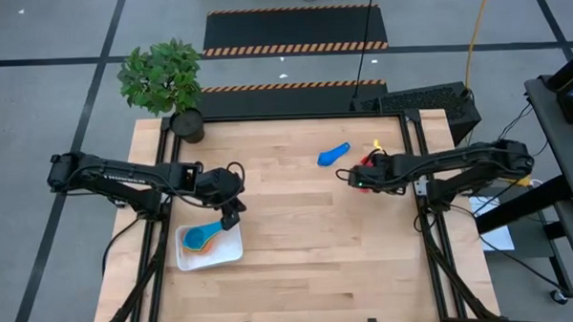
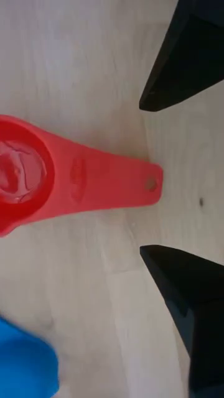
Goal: Nest measuring cups in basket
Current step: Stack the red measuring cup on top of the light blue measuring cup in the white bin
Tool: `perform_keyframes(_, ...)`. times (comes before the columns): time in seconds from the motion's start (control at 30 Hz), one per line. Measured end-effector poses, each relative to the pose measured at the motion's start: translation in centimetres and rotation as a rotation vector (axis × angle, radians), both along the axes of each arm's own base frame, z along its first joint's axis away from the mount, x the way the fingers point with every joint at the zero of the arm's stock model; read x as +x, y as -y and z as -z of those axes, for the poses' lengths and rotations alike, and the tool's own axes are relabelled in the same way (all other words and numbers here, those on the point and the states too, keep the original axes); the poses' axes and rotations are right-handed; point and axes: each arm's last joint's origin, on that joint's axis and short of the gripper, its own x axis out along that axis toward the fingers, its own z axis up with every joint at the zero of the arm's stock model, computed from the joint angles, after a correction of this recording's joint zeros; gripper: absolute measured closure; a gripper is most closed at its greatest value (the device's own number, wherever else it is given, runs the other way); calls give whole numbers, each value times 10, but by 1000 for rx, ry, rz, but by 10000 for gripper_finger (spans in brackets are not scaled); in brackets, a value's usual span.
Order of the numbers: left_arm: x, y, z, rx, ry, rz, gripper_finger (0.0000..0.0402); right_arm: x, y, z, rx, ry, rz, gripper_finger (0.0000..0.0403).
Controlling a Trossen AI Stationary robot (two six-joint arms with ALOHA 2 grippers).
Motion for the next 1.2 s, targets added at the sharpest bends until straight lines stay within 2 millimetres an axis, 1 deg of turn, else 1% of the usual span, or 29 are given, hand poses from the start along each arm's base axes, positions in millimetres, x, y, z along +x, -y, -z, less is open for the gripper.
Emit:
perform_keyframes(0.2, 0, 2, 0, -38, -4, 3, 376, 13, 2, 18, -25, -47, -9, 51)
perform_keyframes(0.37, 0, 2, 0, -66, -10, -33, 376, 15, 6, 28, -65, -107, -2, 69)
perform_keyframes(0.63, 0, 2, 0, -92, -15, -83, 376, 22, 13, 43, -41, -181, -110, 110)
perform_keyframes(0.73, 0, 1, 0, -86, -13, -97, 376, 22, 13, 45, -41, -193, -118, 132)
perform_keyframes(0.83, 0, 0, 0, -65, -11, -117, 376, 22, 13, 45, -53, -196, -120, 164)
perform_keyframes(1.1, 1, -2, 0, -10, -5, -190, 376, 23, 13, 46, -37, -192, -165, 267)
perform_keyframes(1.17, 1, -3, 0, 1, -3, -222, 376, 24, 13, 44, -36, -183, -198, 280)
perform_keyframes(1.2, 1, -3, 0, 5, -2, -231, 376, 24, 13, 43, -35, -179, -215, 280)
